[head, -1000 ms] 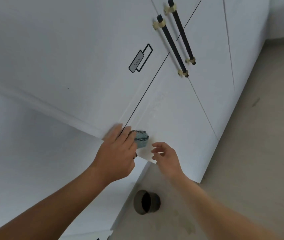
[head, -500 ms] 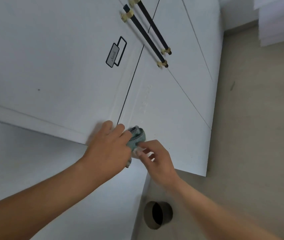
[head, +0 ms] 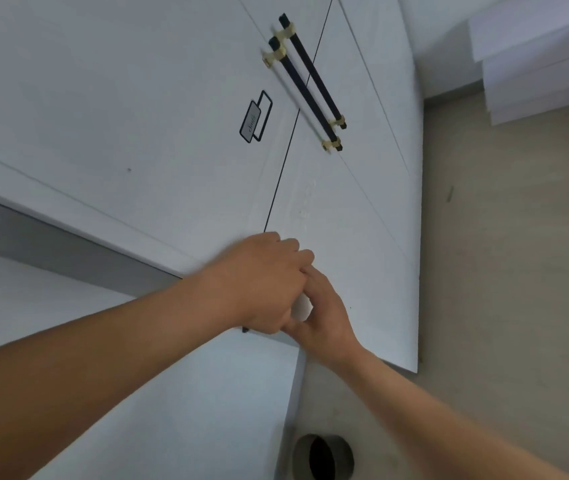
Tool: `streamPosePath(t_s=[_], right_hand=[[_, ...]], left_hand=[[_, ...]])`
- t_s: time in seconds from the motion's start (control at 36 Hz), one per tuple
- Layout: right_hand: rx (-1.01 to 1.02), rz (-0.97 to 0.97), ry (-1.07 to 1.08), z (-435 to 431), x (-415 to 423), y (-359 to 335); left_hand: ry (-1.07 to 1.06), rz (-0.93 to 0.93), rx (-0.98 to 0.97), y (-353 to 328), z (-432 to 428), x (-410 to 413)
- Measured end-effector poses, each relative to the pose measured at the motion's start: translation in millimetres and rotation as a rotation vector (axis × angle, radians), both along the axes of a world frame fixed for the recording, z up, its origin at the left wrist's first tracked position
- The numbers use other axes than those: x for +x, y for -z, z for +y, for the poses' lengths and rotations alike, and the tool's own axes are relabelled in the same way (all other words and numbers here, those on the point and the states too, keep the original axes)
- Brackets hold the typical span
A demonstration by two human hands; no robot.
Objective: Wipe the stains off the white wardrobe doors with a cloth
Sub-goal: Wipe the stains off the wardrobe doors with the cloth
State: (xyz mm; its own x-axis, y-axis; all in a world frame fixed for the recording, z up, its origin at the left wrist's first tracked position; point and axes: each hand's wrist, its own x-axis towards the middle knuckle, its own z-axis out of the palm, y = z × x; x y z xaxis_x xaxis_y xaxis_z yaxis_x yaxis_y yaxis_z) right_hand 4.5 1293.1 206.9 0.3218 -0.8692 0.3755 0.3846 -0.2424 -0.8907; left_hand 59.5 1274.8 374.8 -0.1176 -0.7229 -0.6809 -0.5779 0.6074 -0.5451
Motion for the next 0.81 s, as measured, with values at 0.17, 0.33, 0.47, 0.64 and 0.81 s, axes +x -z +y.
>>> streamPosePath(t_s=[0.17,0.33,0.47,0.64,0.81], right_hand=[[0.094,0.056,-0.197,-3,-8,32],[0.156,0.117,-0.189,-11,-17,49],[0.355,0.225,-0.127,-15,-28,114],[0.512,0.242,-0.083,-15,-35,157],[0.486,0.283,-0.07,-10,-39,181]], left_hand=[[0.111,0.001,-0.159,23,6,24],[0.156,-0.121,-0.391,52,44,39],[0.014,-0.206,-0.472,71,33,40],[-0.028,-0.277,-0.373,107,-4,24],[0.018,-0.2,-0.39,135,5,35]])
